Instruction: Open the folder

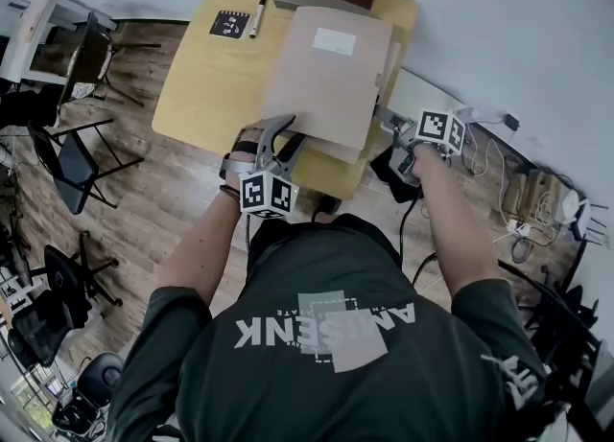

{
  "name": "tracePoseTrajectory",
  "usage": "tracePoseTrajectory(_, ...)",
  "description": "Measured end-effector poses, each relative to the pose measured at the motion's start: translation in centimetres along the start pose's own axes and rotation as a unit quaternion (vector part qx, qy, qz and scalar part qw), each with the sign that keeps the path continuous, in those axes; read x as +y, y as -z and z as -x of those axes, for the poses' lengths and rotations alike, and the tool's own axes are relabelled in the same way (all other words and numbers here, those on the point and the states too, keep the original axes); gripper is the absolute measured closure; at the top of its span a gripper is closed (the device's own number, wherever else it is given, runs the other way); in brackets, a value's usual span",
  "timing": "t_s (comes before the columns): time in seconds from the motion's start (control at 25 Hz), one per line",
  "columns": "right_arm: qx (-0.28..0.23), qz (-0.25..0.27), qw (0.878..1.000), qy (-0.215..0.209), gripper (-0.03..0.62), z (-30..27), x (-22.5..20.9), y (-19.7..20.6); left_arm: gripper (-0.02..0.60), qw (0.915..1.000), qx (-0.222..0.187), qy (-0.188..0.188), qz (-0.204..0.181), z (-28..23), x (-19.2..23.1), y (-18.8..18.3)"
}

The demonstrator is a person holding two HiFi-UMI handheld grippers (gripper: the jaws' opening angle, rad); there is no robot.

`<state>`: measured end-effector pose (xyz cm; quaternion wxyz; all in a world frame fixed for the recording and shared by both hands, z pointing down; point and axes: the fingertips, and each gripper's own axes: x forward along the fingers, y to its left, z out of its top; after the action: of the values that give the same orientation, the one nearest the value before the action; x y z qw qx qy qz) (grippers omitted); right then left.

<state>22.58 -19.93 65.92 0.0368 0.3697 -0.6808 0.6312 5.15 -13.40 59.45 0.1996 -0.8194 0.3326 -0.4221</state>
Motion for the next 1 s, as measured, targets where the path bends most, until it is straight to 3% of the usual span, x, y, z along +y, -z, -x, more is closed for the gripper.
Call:
tracePoseTrajectory(0.24,0.002,0.010,1.000,0.003,0.315,0.2,0.1,-0.2,0.395,0.9994,-0.009,-0.024,0.021,-0.1,0.6,-1.2)
tracePoseTrajectory(0.56,0.000,0.014,1.000,0.010,0.315,0.3,-0.1,-0.3,0.407,0.9994,-0.013,-0.028,-0.014,-1.5,-0.4,-3.0)
tracePoseTrajectory(0.68,0.003,0.015,1.000,0.011,0.315,0.1,-0.1,-0.4,0.413,0.9996,-0.011,-0.027,0.005,-1.4,-0.1,-2.7)
tracePoseTrajectory(0.84,0.000,0.011,1.000,0.007,0.315,-0.1,-0.1,-0.5,0.498,0.9973,-0.034,-0.035,0.055,-0.4,0.9,-2.9)
tracePoseTrajectory(1.0,-0.002,0.011,1.000,0.007,0.310,-0.2,-0.3,-0.4,0.522,0.9928,-0.043,-0.050,0.100,0.5,2.1,-2.9)
